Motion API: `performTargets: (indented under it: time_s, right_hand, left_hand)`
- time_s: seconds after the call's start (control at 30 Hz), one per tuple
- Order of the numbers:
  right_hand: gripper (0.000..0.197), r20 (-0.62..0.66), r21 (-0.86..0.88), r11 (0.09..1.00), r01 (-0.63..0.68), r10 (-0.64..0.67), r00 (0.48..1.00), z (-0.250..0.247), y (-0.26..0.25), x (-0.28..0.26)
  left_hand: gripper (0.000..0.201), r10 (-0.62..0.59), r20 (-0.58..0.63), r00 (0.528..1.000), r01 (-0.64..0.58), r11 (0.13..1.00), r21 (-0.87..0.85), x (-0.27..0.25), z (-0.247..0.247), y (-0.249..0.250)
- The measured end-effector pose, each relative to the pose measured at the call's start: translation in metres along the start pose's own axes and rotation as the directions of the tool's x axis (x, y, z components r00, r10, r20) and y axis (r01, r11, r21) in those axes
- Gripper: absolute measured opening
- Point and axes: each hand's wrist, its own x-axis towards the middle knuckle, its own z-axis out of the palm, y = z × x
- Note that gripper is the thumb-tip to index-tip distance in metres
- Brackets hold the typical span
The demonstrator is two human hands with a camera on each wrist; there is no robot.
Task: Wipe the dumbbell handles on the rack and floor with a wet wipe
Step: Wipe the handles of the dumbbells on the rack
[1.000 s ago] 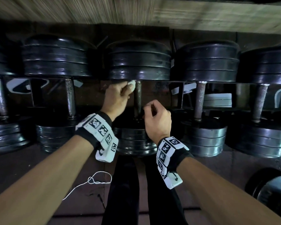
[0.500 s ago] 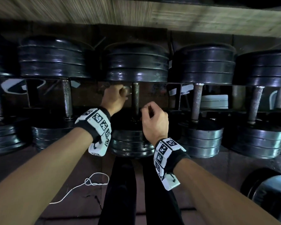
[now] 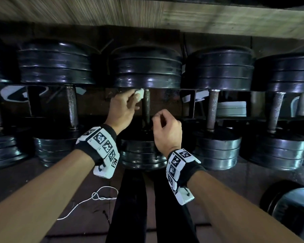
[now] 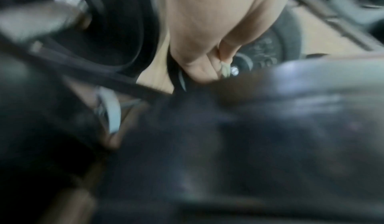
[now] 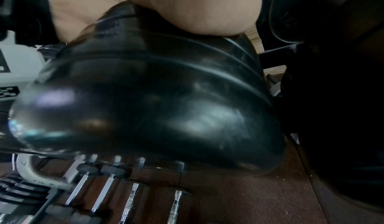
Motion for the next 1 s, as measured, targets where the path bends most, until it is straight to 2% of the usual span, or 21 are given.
performTargets:
  time_s: [0.1, 0.13, 0.2, 0.27, 0.33, 0.43, 0.5, 0.53, 0.57, 0.6, 0.63, 0.67, 0.7, 0.77, 0.83, 0.9, 1.0]
  right_hand:
    - [0.006, -0.026, 0.034, 0.999, -0.036, 0.037, 0.999, -0.001, -0.003, 0.0]
    - [0.009, -0.033, 0.064, 0.997, -0.052, 0.055, 0.998, -0.002, -0.003, 0.001]
    - [0.028, 0.037, 0.153, 0.987, -0.057, 0.052, 0.998, -0.003, -0.002, 0.004]
    - [0.033, 0.178, 0.232, 0.972, -0.031, -0.011, 0.984, -0.001, 0.003, 0.009]
    - [0.022, 0.304, 0.235, 0.971, -0.048, -0.026, 0.952, -0.005, 0.003, 0.013]
    - [0.009, 0.339, 0.265, 0.961, -0.074, -0.021, 0.94, -0.014, 0.002, 0.018]
    - [0.014, 0.315, 0.363, 0.911, -0.193, 0.075, 0.946, -0.017, 0.005, 0.026]
    - [0.018, 0.283, 0.404, 0.88, -0.249, 0.138, 0.949, -0.018, 0.008, 0.032]
    - [0.021, 0.244, 0.413, 0.863, -0.29, 0.202, 0.948, -0.017, 0.011, 0.039]
    - [0.022, 0.21, 0.401, 0.858, -0.321, 0.255, 0.944, -0.015, 0.015, 0.048]
    - [0.021, 0.195, 0.385, 0.855, -0.348, 0.293, 0.936, -0.012, 0.018, 0.057]
    - [0.022, 0.202, 0.377, 0.849, -0.37, 0.314, 0.928, -0.008, 0.017, 0.065]
    - [0.024, 0.221, 0.372, 0.844, -0.387, 0.324, 0.92, -0.003, 0.016, 0.073]
    - [0.026, 0.234, 0.317, 0.881, -0.352, 0.287, 0.929, 0.007, 0.011, 0.088]
    - [0.02, 0.242, 0.178, 0.957, -0.228, 0.182, 0.953, 0.014, 0.006, 0.099]
    - [0.012, 0.265, 0.056, 0.993, -0.103, 0.085, 0.96, 0.016, 0.006, 0.104]
    - [0.013, 0.293, 0.052, 0.998, -0.034, 0.018, 0.956, 0.011, 0.016, 0.098]
  left_hand:
    - [0.027, 0.147, 0.073, 0.986, -0.156, 0.978, 0.135, -0.007, -0.01, 0.008]
    - [0.027, 0.165, 0.094, 0.982, -0.177, 0.974, 0.144, -0.01, -0.012, 0.01]
    - [0.025, 0.083, 0.133, 0.988, -0.089, 0.995, 0.039, -0.019, -0.015, 0.015]
    - [0.021, -0.062, 0.169, 0.984, 0.095, 0.977, -0.191, -0.028, -0.018, 0.02]
    - [0.02, -0.148, 0.19, 0.971, 0.205, 0.921, -0.332, -0.037, -0.021, 0.024]
    - [0.03, -0.214, 0.204, 0.955, 0.277, 0.89, -0.361, -0.047, -0.024, 0.021]
    - [0.03, -0.184, 0.143, 0.973, 0.21, 0.956, -0.205, -0.052, -0.033, 0.013]
    - [0.027, -0.112, 0.087, 0.99, 0.116, 0.993, -0.034, -0.054, -0.042, 0.005]
    - [0.024, -0.015, 0.037, 0.999, 0.008, 0.984, 0.18, -0.056, -0.054, -0.003]
    - [0.023, 0.074, 0.005, 0.997, -0.07, 0.909, 0.41, -0.059, -0.069, -0.012]
    - [0.022, 0.12, -0.015, 0.993, -0.087, 0.792, 0.604, -0.062, -0.083, -0.022]
    - [0.022, 0.124, -0.042, 0.991, -0.055, 0.685, 0.727, -0.066, -0.095, -0.029]
    - [0.023, 0.11, -0.075, 0.991, -0.009, 0.615, 0.789, -0.07, -0.103, -0.035]
    - [0.028, 0.117, -0.11, 0.987, 0.025, 0.564, 0.826, -0.075, -0.108, -0.04]
    - [0.026, 0.165, -0.102, 0.981, -0.008, 0.559, 0.829, -0.076, -0.103, -0.036]
    - [0.017, 0.172, -0.13, 0.977, 0.008, 0.572, 0.82, -0.075, -0.098, -0.029]
    - [0.015, 0.113, -0.17, 0.979, 0.071, 0.59, 0.804, -0.075, -0.097, -0.023]
